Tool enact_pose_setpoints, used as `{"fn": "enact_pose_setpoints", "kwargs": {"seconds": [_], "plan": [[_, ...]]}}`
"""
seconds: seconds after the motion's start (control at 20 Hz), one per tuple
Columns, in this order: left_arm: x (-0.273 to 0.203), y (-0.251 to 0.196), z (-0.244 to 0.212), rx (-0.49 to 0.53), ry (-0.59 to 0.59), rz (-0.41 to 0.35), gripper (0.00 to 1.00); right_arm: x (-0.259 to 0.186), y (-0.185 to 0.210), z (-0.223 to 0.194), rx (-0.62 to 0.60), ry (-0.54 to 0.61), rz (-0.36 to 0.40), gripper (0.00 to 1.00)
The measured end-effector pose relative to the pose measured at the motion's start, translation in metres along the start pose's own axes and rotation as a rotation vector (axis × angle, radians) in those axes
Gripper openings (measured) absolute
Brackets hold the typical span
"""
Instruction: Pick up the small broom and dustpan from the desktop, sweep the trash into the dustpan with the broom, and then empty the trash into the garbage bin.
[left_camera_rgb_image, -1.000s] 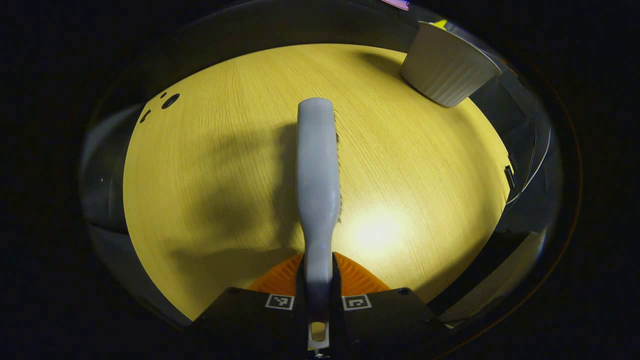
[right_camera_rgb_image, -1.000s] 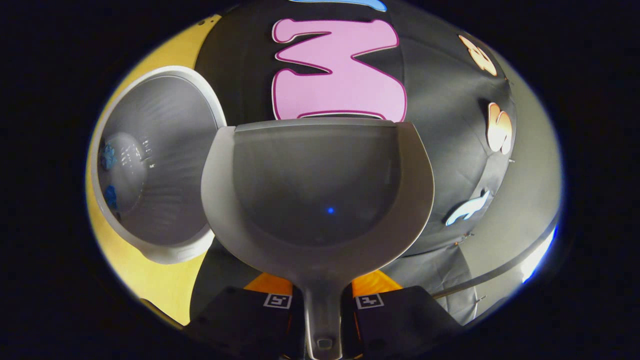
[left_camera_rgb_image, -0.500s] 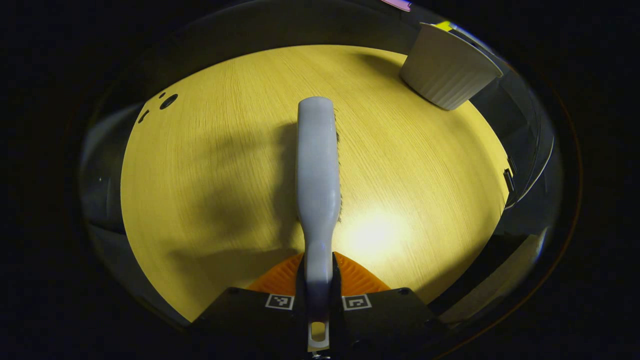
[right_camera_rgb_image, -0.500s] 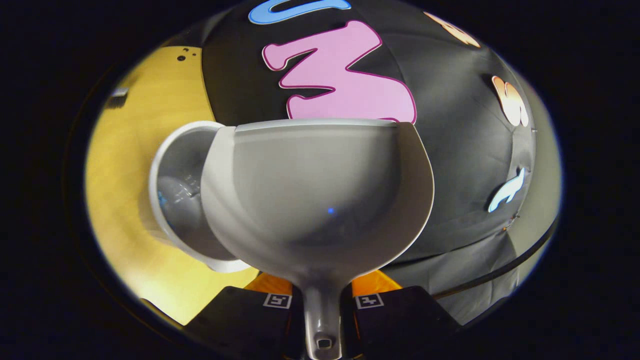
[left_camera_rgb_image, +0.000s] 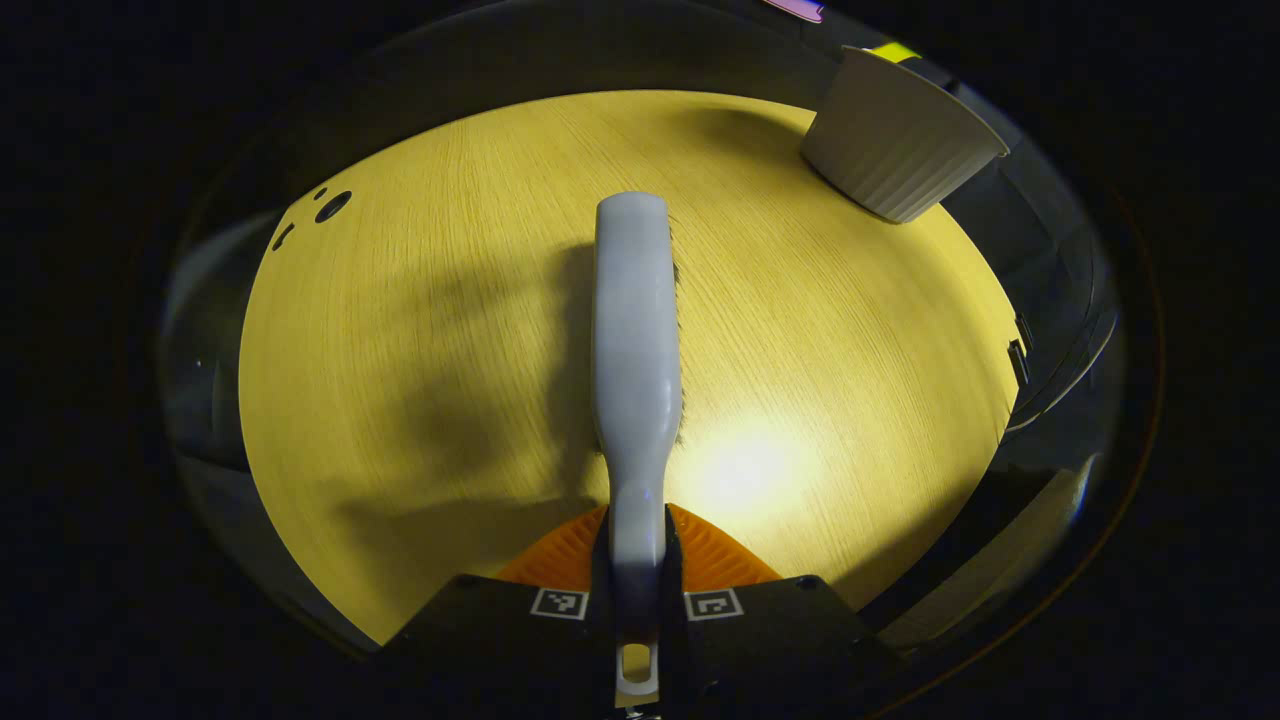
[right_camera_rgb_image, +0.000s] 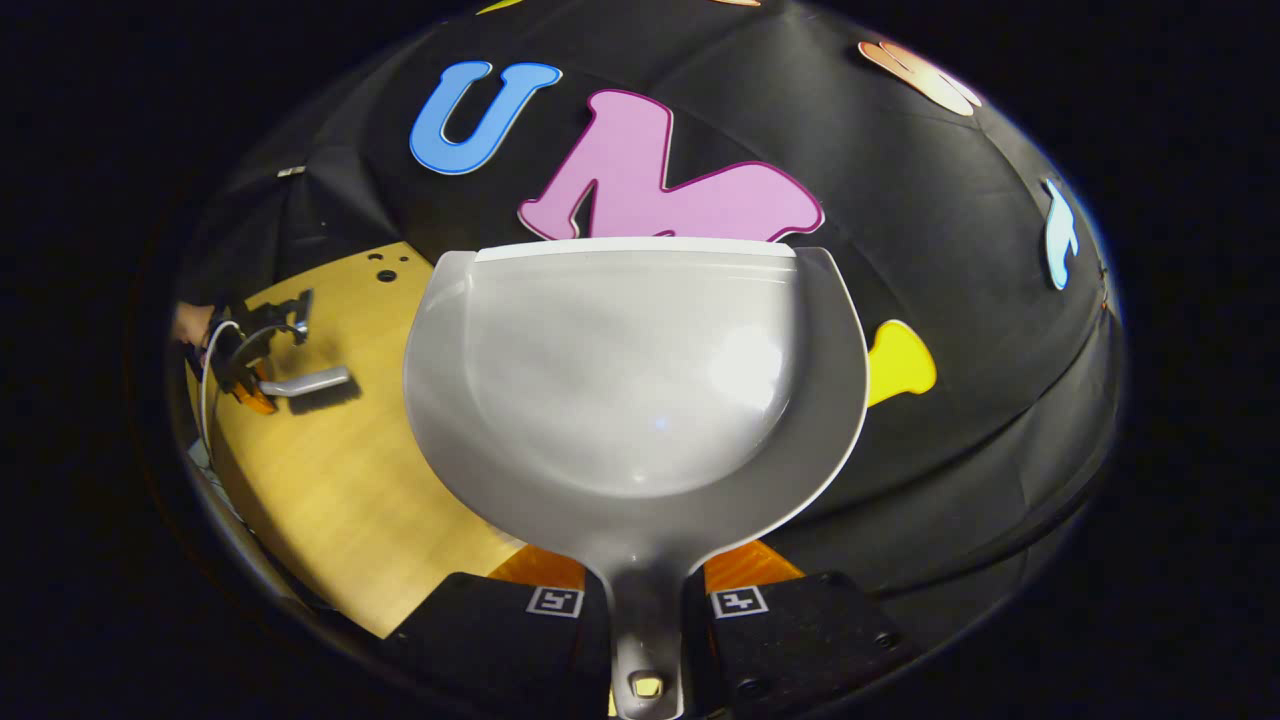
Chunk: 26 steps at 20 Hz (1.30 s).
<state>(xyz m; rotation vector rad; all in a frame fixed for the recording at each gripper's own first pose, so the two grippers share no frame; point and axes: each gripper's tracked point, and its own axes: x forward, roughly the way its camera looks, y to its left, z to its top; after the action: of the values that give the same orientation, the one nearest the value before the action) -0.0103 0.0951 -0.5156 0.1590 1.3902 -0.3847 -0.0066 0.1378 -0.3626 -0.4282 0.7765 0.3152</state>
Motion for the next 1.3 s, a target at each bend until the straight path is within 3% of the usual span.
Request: {"fn": "enact_pose_setpoints", "kwargs": {"seconds": [0.1, 0.25, 0.65, 0.75, 0.8, 0.85, 0.9, 0.95, 1.3], "plan": [[0.0, 0.0, 0.0, -0.001, -0.001, 0.001, 0.2, -0.007, 0.026, -0.008, 0.046, 0.027, 0.078, 0.27], [0.0, 0.001, 0.0, -0.002, 0.0, 0.002, 0.21, -0.023, 0.079, -0.023, 0.144, 0.067, 0.228, 0.31], [0.0, 0.0, -0.001, -0.007, 0.005, 0.01, 0.2, -0.028, 0.19, -0.084, 0.127, 0.212, 0.483, 0.31], [-0.001, -0.001, -0.004, -0.015, 0.004, 0.014, 0.2, -0.022, 0.214, -0.106, 0.135, 0.268, 0.515, 0.31], [-0.002, -0.002, -0.006, -0.019, 0.004, 0.015, 0.2, -0.018, 0.224, -0.117, 0.145, 0.296, 0.527, 0.27], [-0.002, -0.002, -0.006, -0.022, 0.004, 0.016, 0.21, -0.014, 0.231, -0.127, 0.159, 0.32, 0.538, 0.31], [-0.002, -0.003, -0.007, -0.026, 0.003, 0.018, 0.2, -0.006, 0.24, -0.136, 0.17, 0.34, 0.545, 0.27], [-0.001, -0.002, -0.006, -0.027, 0.001, 0.023, 0.21, 0.006, 0.252, -0.146, 0.17, 0.36, 0.547, 0.31], [-0.004, -0.003, -0.007, -0.036, 0.006, 0.044, 0.2, 0.06, 0.303, -0.204, 0.163, 0.51, 0.552, 0.31]]}}
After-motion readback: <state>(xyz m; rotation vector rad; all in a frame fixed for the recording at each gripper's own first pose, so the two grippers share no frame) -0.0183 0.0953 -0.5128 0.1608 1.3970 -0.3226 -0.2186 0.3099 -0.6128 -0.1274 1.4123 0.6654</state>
